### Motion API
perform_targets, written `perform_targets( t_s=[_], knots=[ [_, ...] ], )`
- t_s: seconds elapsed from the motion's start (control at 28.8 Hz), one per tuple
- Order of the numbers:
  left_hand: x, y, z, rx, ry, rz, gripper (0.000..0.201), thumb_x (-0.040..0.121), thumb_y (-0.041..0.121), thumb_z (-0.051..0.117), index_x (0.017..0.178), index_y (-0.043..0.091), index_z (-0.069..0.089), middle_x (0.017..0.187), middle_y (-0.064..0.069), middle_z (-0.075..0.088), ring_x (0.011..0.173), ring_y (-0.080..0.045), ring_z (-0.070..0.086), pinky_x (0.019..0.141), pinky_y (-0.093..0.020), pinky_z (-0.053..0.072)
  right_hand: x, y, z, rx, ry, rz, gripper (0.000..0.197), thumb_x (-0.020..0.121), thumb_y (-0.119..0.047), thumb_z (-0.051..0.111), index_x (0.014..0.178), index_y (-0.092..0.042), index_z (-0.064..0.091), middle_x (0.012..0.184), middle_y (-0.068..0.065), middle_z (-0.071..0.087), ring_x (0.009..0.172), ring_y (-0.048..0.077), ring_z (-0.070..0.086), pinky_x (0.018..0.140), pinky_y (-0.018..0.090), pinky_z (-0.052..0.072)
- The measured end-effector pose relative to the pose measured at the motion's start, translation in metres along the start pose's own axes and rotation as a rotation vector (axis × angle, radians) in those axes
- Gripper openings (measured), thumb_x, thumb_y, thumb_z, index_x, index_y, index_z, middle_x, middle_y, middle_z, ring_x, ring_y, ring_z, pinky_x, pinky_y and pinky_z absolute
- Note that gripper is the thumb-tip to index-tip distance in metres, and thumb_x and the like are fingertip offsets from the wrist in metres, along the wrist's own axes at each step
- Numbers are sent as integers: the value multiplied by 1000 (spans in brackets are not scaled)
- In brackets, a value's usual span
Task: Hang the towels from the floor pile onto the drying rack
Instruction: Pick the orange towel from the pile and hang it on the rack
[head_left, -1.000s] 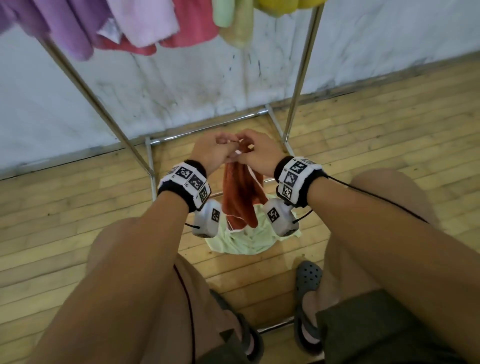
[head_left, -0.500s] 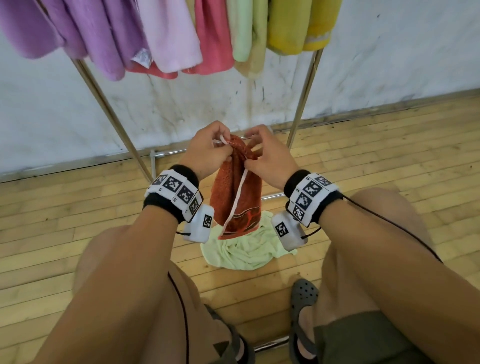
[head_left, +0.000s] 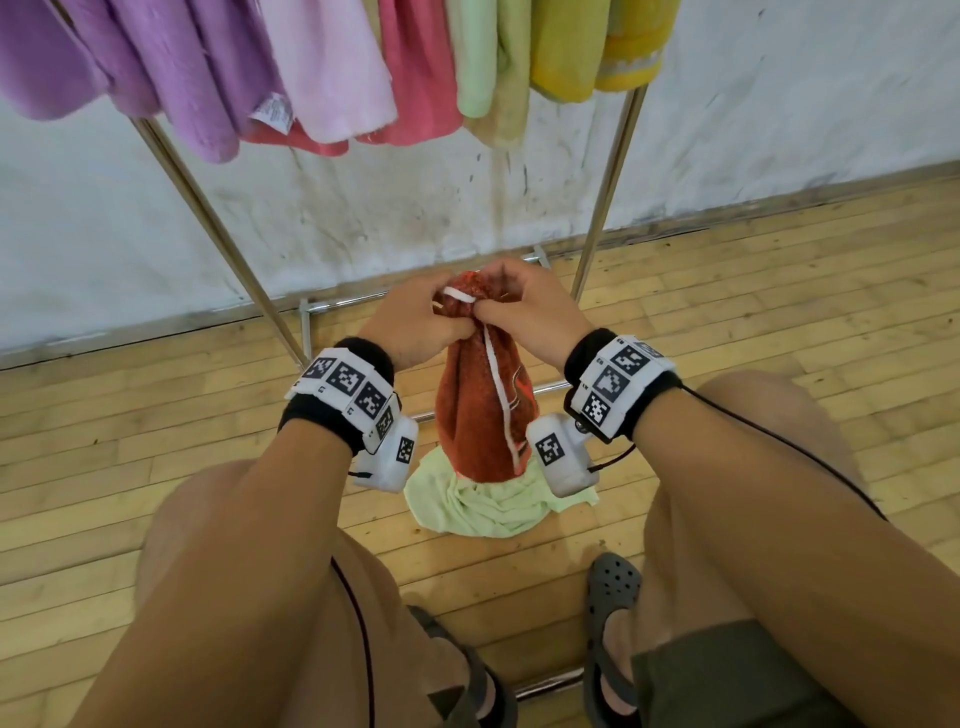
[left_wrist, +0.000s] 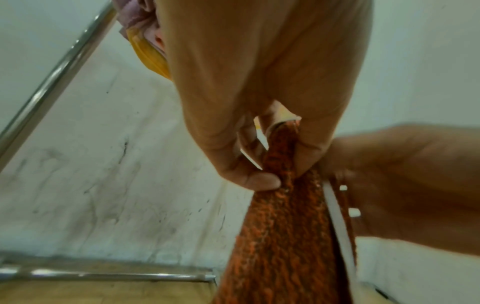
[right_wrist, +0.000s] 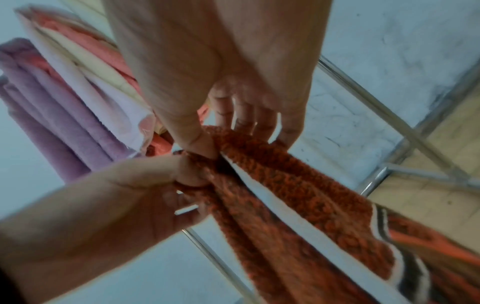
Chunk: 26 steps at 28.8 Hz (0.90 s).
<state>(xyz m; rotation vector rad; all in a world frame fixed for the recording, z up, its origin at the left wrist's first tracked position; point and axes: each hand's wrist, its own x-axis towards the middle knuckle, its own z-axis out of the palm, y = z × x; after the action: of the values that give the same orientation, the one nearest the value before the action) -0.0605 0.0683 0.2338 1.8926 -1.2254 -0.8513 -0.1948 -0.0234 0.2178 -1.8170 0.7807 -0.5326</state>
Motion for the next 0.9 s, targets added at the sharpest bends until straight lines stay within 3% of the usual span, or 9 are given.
perform_targets(
  t_s=[0.07, 0.14, 0.24, 0.35, 0.45, 0.56, 0.66, 0.76, 0.9],
  knots=[
    [1, 0, -1, -76, 63, 10, 20, 64, 16, 64, 81, 27, 68, 84, 0, 70, 87, -26, 67, 86, -52, 56, -1, 2, -6, -202, -33, 30, 16, 82, -15, 64, 96, -22, 62, 98, -6, 67, 94, 17, 63, 81, 29, 47],
    [4, 1, -4, -139, 127, 9, 18, 63, 11, 62, 69, 28, 61, 75, -3, 62, 78, -25, 63, 81, -48, 54, -1, 6, -13, -344, -38, 37, 10, 87, -13, 61, 92, -22, 61, 92, -6, 62, 90, 15, 58, 77, 24, 39],
    [6, 3, -1, -133, 31, -26, 29, 69, 4, 67, 83, 28, 61, 83, 1, 63, 84, -18, 62, 80, -35, 51, 0, 4, -17, -186, -8, 0, 18, 85, -7, 60, 88, -23, 67, 85, -9, 66, 84, 14, 62, 79, 28, 48],
    [8, 1, 13, -8, -14, 2, 35, 68, 26, 75, 102, 23, 67, 96, -1, 71, 93, -19, 66, 90, -41, 53, 0, 1, -16, -47, 22, -44, 25, 82, -6, 63, 89, -29, 71, 90, -12, 71, 90, 8, 66, 84, 24, 52],
    [9, 4, 13, -87, 116, 36, 11, 77, 22, 77, 82, 22, 67, 80, 2, 66, 78, -16, 62, 79, -36, 49, -1, 4, -18, -151, 14, -44, 23, 82, -7, 65, 97, -24, 68, 95, -11, 68, 92, 8, 63, 77, 15, 46],
    [12, 4, 5, -256, 151, 47, 18, 79, 11, 76, 76, 21, 61, 76, 2, 62, 75, -14, 57, 73, -32, 45, -1, 9, -22, -297, -26, 45, 15, 88, -11, 62, 86, -26, 61, 84, -12, 60, 81, 8, 56, 64, 20, 37],
    [14, 3, 6, -221, 76, -4, 29, 76, -1, 72, 94, 18, 60, 91, -4, 68, 84, -19, 62, 78, -35, 50, 0, 4, -24, -147, 46, -9, 19, 89, -8, 62, 99, -20, 72, 91, -8, 70, 83, 7, 63, 74, 24, 48],
    [13, 3, 15, -170, -29, -21, 38, 77, 5, 74, 113, 16, 66, 101, -6, 72, 89, -19, 66, 83, -34, 50, -1, -3, -27, -20, 77, -49, 19, 83, -6, 67, 91, -23, 72, 93, 1, 74, 87, 12, 67, 83, 29, 53],
    [12, 5, 13, -207, 59, -33, 24, 83, 4, 69, 102, 17, 72, 88, 3, 71, 83, -11, 64, 80, -28, 47, 5, 4, -29, -116, 69, 13, 17, 81, -11, 71, 95, -20, 68, 98, 0, 72, 93, 15, 66, 90, 37, 53]
  ],
)
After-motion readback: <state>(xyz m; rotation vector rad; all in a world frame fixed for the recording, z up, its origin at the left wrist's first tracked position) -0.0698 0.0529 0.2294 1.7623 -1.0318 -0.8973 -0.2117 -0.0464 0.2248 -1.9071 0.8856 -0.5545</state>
